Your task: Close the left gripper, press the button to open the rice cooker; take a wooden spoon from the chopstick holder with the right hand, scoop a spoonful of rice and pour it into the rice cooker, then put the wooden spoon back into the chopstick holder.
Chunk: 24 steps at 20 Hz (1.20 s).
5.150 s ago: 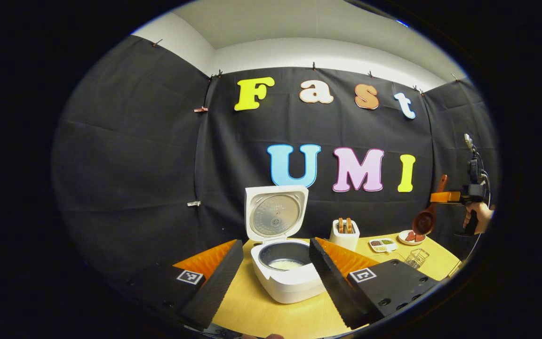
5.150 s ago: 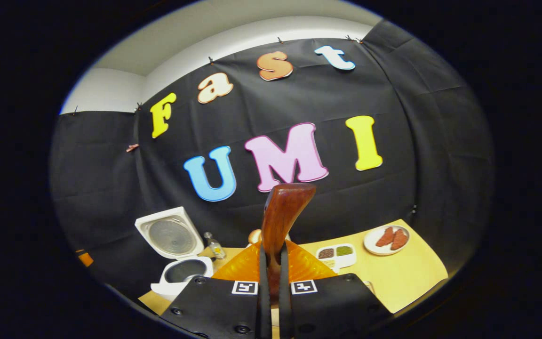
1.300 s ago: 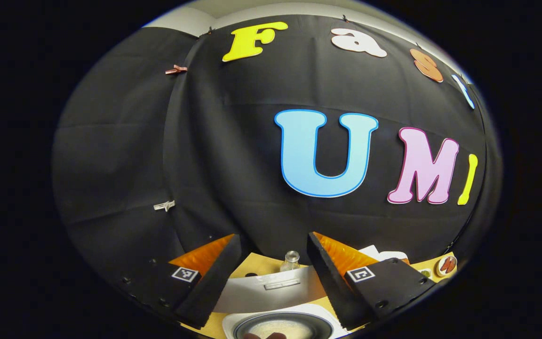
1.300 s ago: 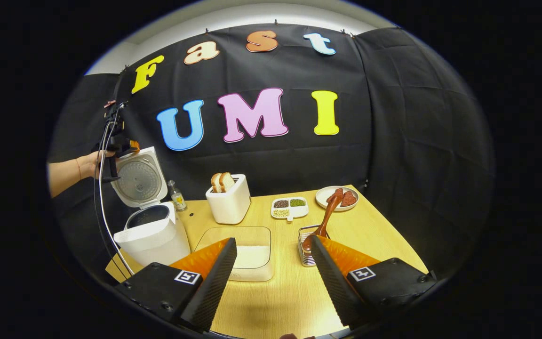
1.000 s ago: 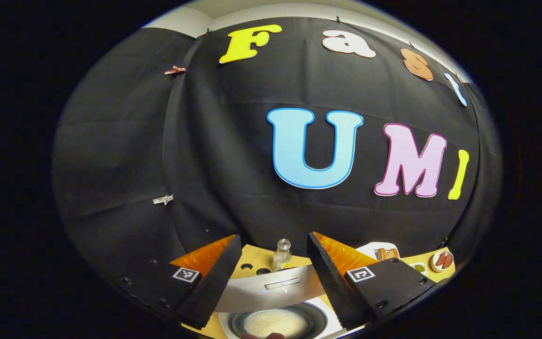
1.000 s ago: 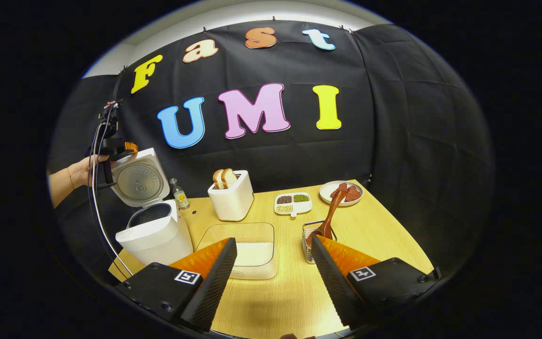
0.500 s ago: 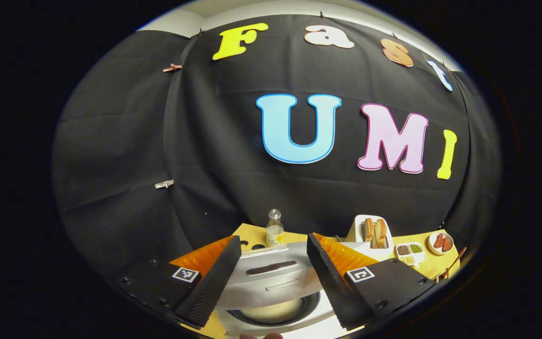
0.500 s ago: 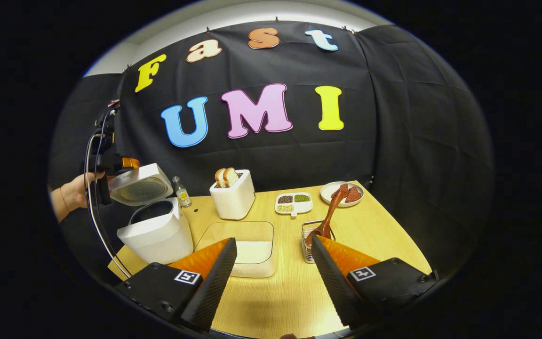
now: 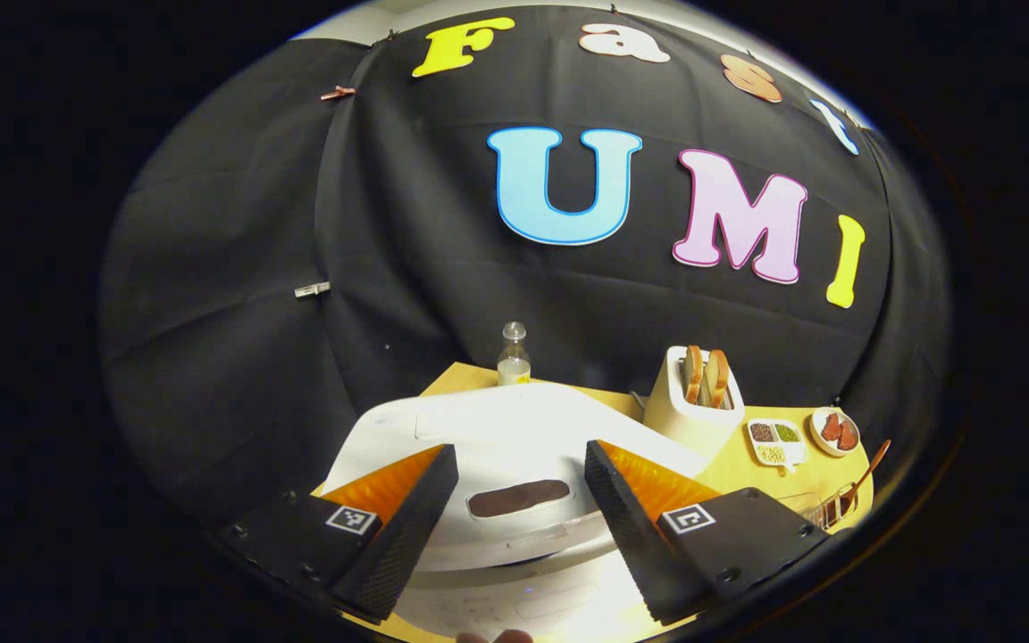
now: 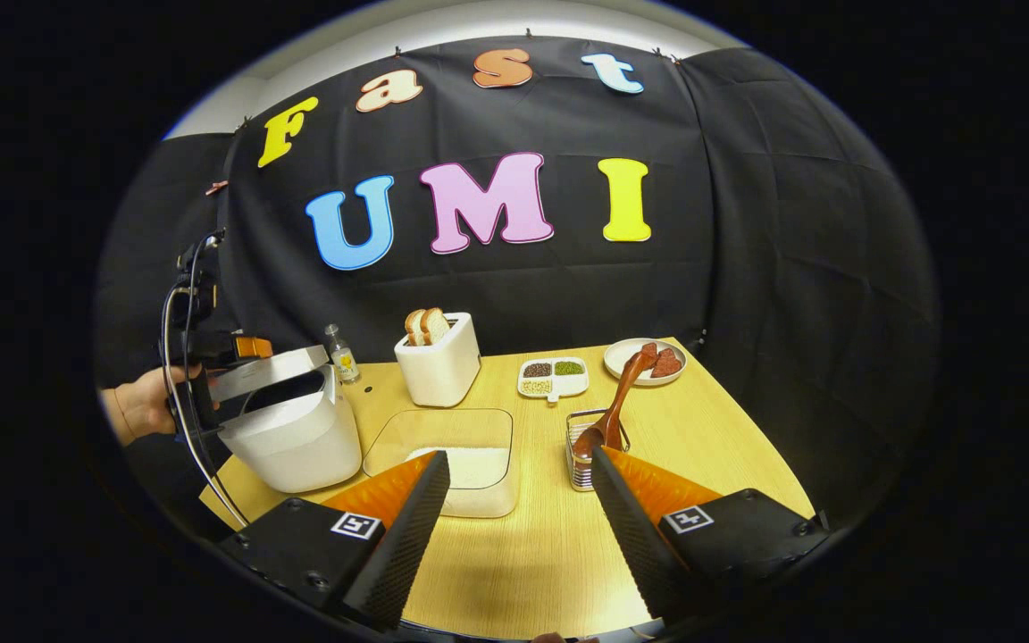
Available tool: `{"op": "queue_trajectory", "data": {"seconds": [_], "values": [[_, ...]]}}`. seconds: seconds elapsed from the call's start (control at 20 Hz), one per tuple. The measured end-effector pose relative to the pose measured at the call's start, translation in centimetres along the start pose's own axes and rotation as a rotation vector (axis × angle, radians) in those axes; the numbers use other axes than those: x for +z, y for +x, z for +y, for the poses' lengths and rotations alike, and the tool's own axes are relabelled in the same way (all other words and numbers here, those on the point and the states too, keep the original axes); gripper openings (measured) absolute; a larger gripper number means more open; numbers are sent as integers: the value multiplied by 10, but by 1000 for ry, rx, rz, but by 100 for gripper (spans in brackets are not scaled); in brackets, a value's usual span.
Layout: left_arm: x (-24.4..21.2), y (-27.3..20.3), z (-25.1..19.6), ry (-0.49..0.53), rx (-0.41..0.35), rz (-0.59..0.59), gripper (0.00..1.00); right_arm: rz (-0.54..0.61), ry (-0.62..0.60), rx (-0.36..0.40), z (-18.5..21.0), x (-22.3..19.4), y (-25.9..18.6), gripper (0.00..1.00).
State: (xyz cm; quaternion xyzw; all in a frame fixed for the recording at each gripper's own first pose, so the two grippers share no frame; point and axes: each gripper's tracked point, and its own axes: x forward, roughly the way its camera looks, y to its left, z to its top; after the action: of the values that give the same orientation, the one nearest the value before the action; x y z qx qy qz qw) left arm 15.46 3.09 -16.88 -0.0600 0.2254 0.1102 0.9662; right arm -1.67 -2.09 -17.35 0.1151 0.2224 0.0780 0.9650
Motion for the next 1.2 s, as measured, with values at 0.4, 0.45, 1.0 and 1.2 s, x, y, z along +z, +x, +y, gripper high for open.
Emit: {"op": "queue_trajectory", "data": {"seconds": [0.4,0.45,1.0,1.2], "values": [[-51,1,-1,42,15,76,100,7,-8,13,9,-3,3,99],[-53,1,0,49,16,75,100,9,-9,14,10,-4,4,99],[-59,5,1,55,48,55,100,8,9,10,12,-6,2,99],[-36,-9,4,116,25,-22,96,-7,6,10,12,-1,0,99]]}}
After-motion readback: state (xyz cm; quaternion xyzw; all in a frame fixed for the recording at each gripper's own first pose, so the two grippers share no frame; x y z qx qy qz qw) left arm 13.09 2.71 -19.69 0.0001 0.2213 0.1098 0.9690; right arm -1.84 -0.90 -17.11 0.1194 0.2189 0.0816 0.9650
